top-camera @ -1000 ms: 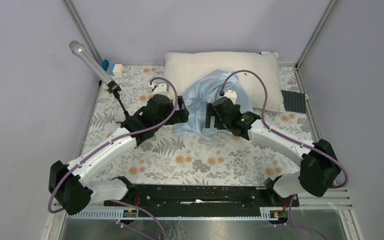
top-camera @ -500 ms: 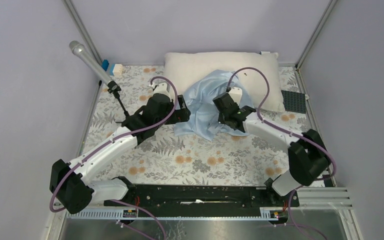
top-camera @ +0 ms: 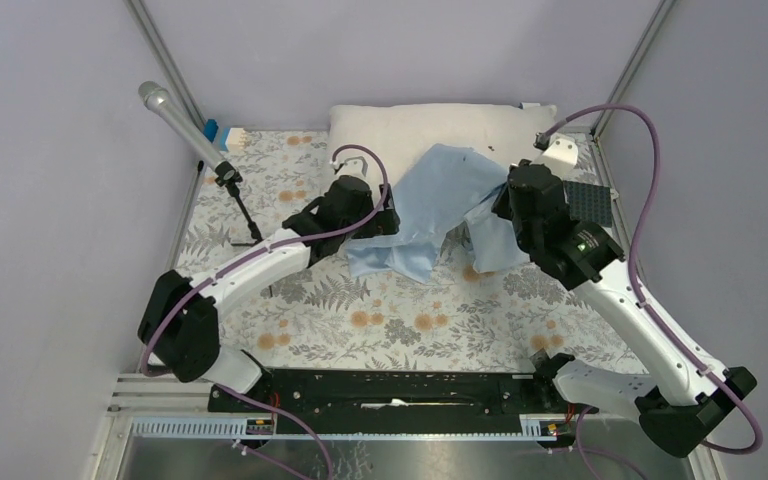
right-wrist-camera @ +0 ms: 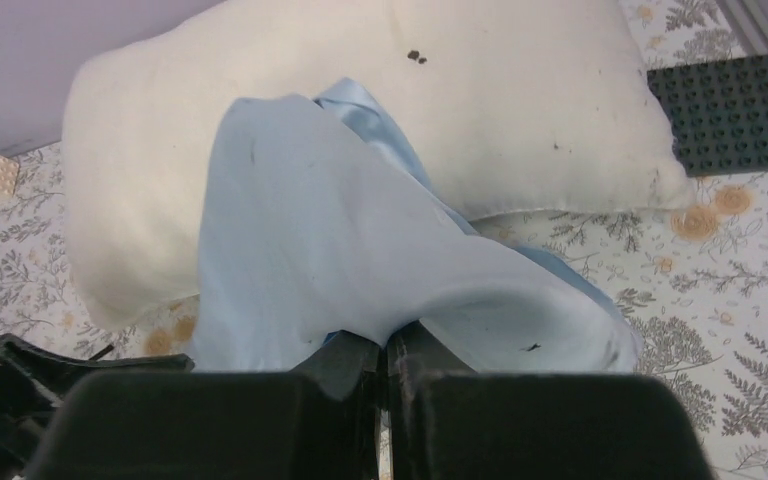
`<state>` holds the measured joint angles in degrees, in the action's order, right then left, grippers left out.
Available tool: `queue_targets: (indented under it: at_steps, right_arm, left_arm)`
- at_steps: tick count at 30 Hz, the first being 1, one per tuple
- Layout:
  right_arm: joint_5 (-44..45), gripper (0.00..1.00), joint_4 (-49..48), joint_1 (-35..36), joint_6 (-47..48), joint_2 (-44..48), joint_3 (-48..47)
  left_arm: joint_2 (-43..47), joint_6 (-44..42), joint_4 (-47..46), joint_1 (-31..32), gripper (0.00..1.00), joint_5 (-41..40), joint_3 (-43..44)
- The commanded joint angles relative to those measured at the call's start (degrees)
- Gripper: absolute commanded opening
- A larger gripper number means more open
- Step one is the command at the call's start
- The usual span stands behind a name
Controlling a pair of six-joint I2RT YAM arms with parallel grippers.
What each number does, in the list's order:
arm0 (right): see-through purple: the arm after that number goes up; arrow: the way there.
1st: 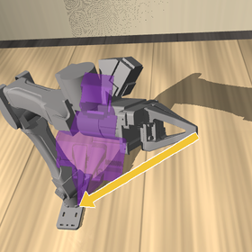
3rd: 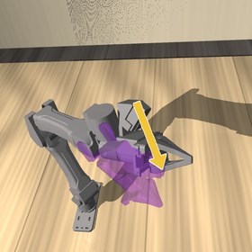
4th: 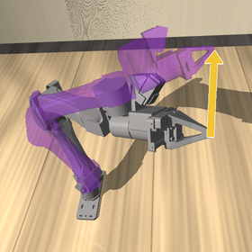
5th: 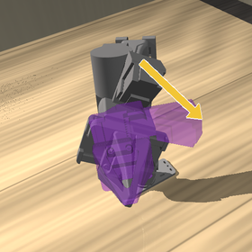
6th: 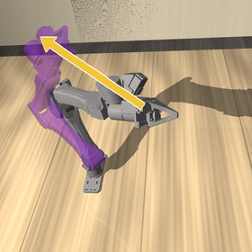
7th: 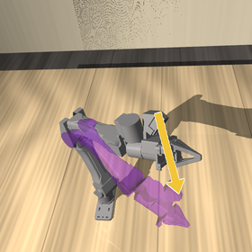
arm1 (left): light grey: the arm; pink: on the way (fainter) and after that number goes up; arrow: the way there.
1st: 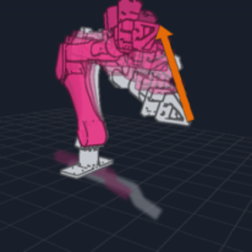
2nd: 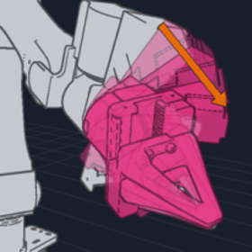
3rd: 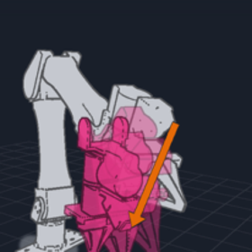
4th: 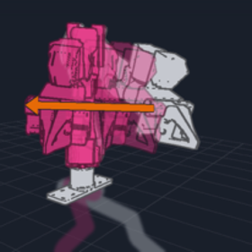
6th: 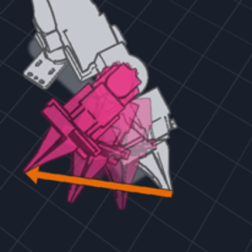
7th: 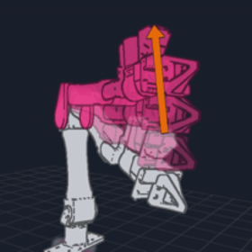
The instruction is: Put the pillow into the pillowcase
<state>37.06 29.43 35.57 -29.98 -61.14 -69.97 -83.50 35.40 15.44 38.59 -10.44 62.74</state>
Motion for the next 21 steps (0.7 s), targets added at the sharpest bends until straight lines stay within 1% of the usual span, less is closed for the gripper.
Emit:
queue_targets:
  at_steps: [1, 3, 7, 12, 14, 17, 21]
  right_arm:
    - [1.35, 0.00, 2.55, -0.10, 4.53, -2.08, -5.41]
    - [1.47, 0.00, 2.81, -0.10, 5.13, -2.11, -6.43]
    - [0.92, 0.00, 3.92, -0.12, 4.71, -1.72, -7.75]
    - [1.71, 0.00, 7.41, -0.12, 3.79, -0.21, -9.78]
    - [2.46, 0.00, 8.88, -0.09, 3.74, 1.11, -10.32]
    - [2.45, 0.00, 9.62, -0.07, 3.87, 3.13, -10.44]
    - [-0.14, 0.00, 10.21, -0.07, 3.58, 4.88, -9.74]
  left_arm:
    - [-1.16, -0.04, -8.83, -0.51, 0.99, 0.70, 0.87]
    - [-2.02, -2.25, -9.94, -0.55, 0.99, 2.21, -0.09]
    - [-4.04, -4.22, -9.21, -0.62, 0.99, 0.69, -2.06]
    - [-4.22, 1.06, -8.05, -0.87, 0.99, -5.10, -5.94]
    - [-3.63, 3.15, -8.62, -1.41, 0.99, -6.14, -8.34]
    - [-3.18, 4.41, -12.16, -1.93, 0.98, -3.67, -11.93]
    - [-6.73, 5.76, -15.06, -2.07, 0.97, -0.68, -12.57]
